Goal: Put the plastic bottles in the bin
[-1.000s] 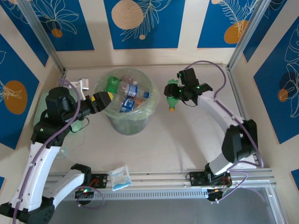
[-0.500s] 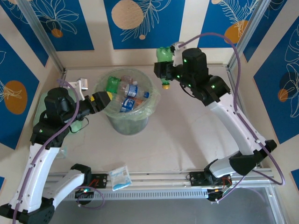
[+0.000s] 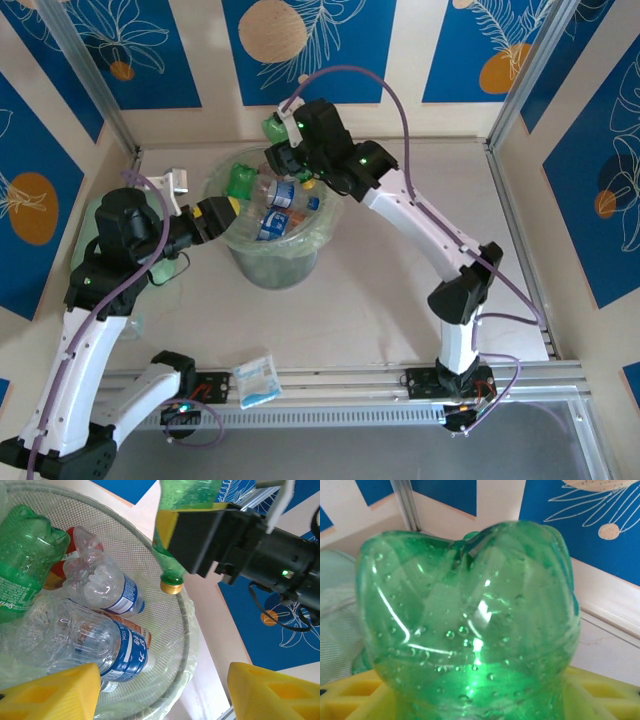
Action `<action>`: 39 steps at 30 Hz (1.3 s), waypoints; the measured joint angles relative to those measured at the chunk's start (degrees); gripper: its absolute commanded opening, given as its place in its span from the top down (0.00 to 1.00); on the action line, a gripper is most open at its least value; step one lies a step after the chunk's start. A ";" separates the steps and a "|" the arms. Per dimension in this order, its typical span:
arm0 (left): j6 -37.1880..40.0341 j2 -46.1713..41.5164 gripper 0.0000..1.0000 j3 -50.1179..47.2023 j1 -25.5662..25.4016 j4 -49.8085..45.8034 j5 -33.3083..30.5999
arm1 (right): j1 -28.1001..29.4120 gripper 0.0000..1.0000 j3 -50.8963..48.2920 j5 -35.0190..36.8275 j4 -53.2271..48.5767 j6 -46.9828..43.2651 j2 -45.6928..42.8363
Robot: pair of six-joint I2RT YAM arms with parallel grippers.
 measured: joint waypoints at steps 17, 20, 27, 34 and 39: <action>2.29 -0.07 0.32 0.00 0.00 -0.37 -0.17 | 0.66 0.28 1.77 0.92 -2.86 0.02 2.34; 2.29 -0.07 0.32 0.00 0.00 -0.35 -0.17 | -0.35 0.39 4.66 -0.11 -3.93 2.62 2.40; 2.29 -0.07 0.33 0.00 0.00 -0.35 -0.17 | -5.51 0.50 16.59 -1.44 -7.30 9.99 7.96; 2.54 -0.09 0.32 0.00 -0.02 -0.44 -0.44 | -6.99 0.57 24.98 -4.31 -12.79 13.60 19.17; 2.73 -0.52 0.32 0.00 0.00 -1.38 -1.16 | -3.82 0.57 24.76 -2.10 -12.85 13.07 20.28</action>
